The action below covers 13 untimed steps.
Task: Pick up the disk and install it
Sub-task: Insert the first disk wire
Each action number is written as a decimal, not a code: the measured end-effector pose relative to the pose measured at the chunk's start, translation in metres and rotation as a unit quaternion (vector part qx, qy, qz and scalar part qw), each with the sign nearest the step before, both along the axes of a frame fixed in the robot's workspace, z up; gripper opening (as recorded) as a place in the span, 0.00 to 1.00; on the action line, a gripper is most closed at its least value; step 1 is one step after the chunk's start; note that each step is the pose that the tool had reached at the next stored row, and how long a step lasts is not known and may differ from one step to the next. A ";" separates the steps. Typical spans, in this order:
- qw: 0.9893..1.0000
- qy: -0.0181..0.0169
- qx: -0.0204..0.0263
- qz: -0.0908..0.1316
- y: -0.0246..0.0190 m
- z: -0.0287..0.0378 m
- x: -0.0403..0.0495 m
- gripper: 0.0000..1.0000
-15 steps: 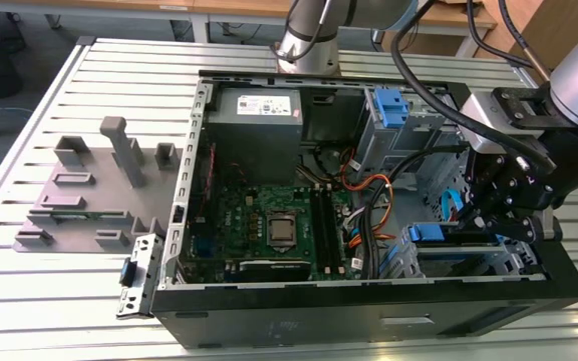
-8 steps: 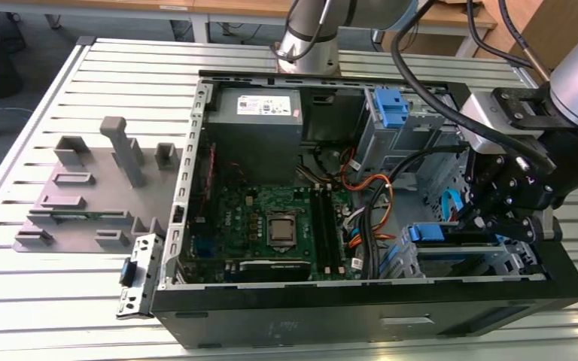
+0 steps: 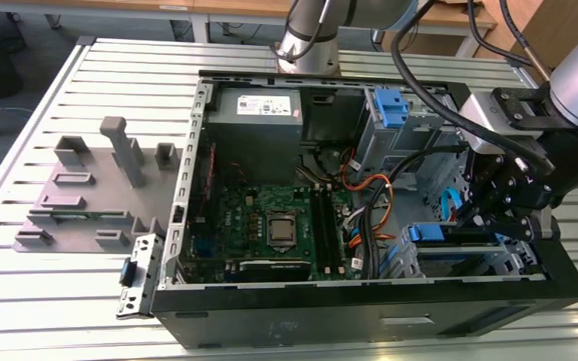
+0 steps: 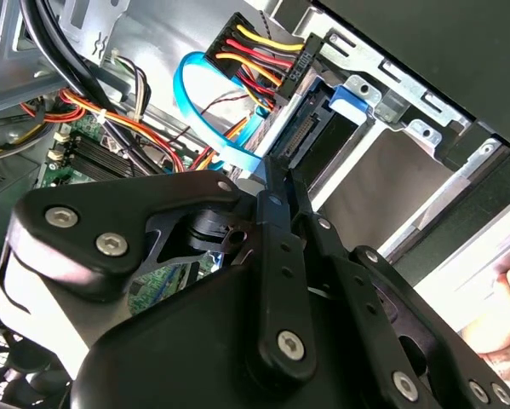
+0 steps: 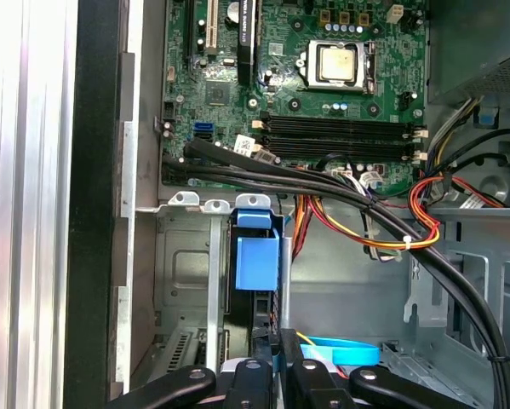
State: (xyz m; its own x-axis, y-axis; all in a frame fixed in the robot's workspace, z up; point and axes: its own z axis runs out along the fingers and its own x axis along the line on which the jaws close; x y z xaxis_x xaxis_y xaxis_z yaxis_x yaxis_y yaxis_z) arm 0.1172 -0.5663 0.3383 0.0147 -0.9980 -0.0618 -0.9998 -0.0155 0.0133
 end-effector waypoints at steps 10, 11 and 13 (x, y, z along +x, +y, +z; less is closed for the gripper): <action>1.000 0.000 0.000 0.000 -0.0005 -0.0013 -0.0004 0.16; 1.000 0.000 0.000 0.000 -0.0005 -0.0015 -0.0004 0.16; 1.000 0.000 0.000 0.000 -0.0005 -0.0017 -0.0004 0.16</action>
